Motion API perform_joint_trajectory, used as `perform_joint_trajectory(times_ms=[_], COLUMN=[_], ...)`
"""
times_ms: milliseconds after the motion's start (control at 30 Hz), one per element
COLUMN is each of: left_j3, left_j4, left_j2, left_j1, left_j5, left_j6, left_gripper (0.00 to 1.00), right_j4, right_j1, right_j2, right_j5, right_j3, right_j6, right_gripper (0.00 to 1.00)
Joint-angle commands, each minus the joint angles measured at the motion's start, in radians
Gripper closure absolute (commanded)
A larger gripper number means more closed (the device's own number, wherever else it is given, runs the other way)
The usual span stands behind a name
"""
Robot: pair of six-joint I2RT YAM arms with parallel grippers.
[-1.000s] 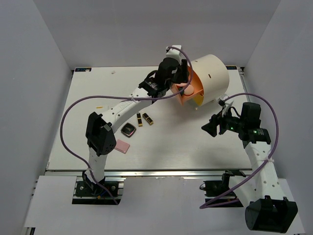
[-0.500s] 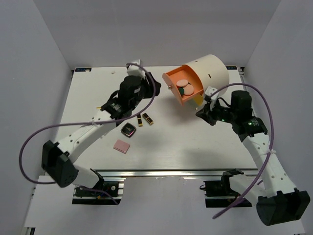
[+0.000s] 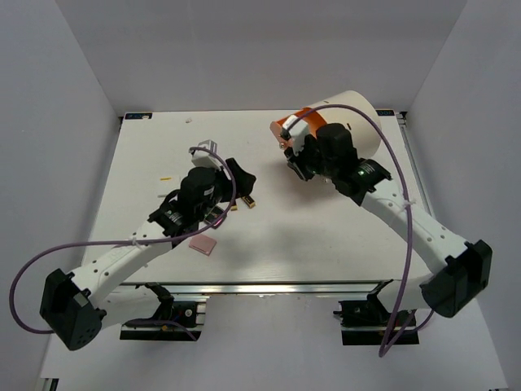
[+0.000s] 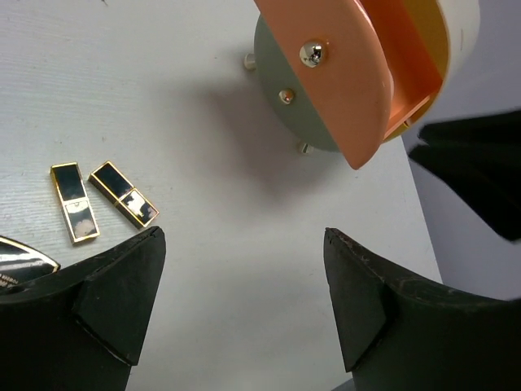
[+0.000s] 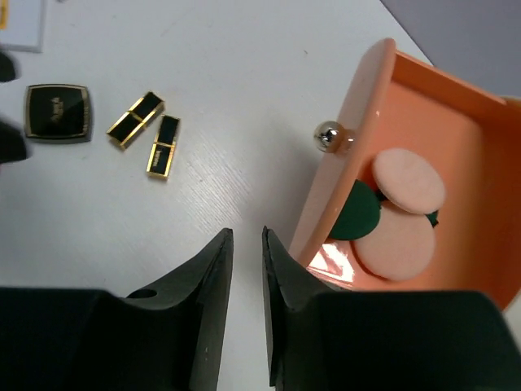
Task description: Organize the makeup
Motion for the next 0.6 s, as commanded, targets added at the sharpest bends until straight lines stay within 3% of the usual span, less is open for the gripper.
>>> perform_joint_trajectory(times_ms=[0, 267, 567], left_j3=[-0.057, -0.095, -0.134], left_j4=[0.023, -0.026, 0.007], left_j2=[-0.114, -0.169, -0.176], left_j1=[-0.002, -0.002, -0.002], left_j5=[-0.023, -0.078, -0.068], left_j6=[-0.042, -0.027, -0.053], left_gripper=[0.12, 0.08, 0.08], right_j4=[0.007, -0.02, 0.048], right_j1=[0.037, 0.052, 0.052], right_j2=[0.114, 0.264, 0.31], right_j5=[0.242, 0.411, 0.594], right_j3=[0.156, 0.292, 0.292], right_j6=[0.089, 0.097, 0.037], right_gripper=[0.73, 0.72, 0.73])
